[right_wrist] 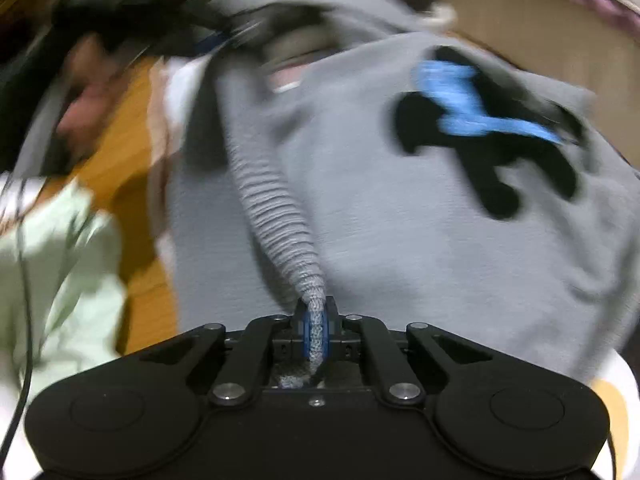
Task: Fold clothes
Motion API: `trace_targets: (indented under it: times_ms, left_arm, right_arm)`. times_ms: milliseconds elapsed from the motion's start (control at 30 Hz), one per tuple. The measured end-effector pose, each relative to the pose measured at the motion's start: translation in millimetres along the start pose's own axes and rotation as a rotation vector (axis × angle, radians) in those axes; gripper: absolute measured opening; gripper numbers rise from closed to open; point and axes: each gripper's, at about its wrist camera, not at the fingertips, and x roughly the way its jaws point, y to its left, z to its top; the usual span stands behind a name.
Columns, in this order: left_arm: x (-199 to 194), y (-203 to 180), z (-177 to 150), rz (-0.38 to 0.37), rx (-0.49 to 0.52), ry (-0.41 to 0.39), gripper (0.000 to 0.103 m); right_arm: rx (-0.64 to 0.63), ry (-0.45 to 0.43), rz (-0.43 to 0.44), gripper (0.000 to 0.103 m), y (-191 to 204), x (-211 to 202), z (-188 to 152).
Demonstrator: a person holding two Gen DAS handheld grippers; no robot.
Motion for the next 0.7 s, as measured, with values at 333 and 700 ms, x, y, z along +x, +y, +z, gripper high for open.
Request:
trace_targets:
  times_ms: [333, 700]
  left_arm:
    - [4, 30, -46, 0.154, -0.023, 0.073, 0.023]
    - [8, 37, -41, 0.113, -0.161, -0.005, 0.006]
  right_arm:
    - [0.226, 0.156, 0.139, 0.058, -18, 23, 0]
    - [-0.177, -0.090, -0.087, 0.045, 57, 40, -16]
